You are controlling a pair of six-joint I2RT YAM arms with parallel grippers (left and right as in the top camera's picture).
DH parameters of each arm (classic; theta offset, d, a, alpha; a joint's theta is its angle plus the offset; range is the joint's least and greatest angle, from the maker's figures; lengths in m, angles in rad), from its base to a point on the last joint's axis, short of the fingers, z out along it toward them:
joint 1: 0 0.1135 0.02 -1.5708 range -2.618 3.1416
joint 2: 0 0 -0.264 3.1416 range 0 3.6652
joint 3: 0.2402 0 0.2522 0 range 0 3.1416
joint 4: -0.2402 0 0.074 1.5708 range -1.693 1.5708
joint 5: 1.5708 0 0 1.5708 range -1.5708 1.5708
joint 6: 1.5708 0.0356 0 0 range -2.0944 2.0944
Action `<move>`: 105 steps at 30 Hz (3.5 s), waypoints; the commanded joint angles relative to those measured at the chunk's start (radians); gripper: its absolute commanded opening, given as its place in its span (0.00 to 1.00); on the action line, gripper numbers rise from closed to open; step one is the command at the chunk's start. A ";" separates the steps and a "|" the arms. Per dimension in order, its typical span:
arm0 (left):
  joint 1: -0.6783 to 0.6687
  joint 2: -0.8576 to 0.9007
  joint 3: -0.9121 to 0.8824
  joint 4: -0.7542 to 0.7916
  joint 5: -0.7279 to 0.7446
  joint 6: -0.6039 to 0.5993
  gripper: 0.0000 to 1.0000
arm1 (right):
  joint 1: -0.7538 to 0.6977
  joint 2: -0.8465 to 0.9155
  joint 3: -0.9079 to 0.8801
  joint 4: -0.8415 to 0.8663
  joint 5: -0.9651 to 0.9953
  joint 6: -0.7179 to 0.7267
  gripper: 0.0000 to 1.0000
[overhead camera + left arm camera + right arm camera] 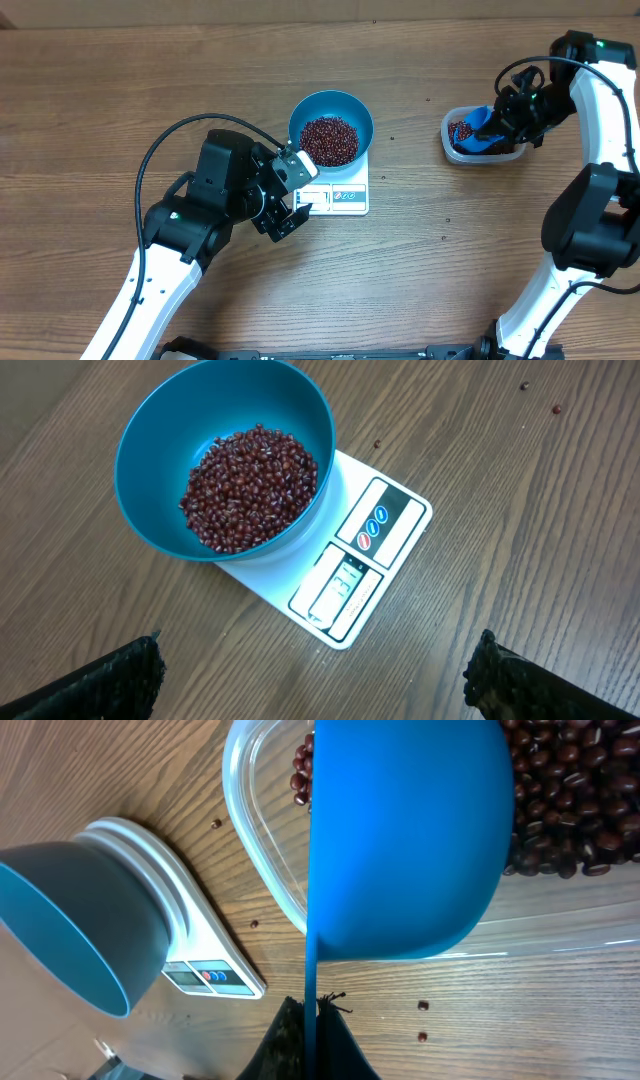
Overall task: Scoop item into bowl and weigh 150g on scale
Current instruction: 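Push the blue scoop into the beans with the right gripper, then scoop beans and lift the filled scoop out with the right gripper, then carry the filled scoop with the right gripper over the teal bowl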
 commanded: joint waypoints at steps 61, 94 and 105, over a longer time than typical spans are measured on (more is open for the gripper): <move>0.005 0.003 0.027 0.000 0.008 -0.017 0.99 | 0.094 -0.147 0.192 -0.029 -0.330 -0.239 0.04; 0.005 0.003 0.027 0.000 0.008 -0.017 1.00 | 0.546 -0.147 0.194 0.093 0.119 0.118 0.04; 0.005 0.003 0.027 0.000 0.008 -0.017 0.99 | 0.673 -0.147 0.194 0.101 0.353 0.179 0.04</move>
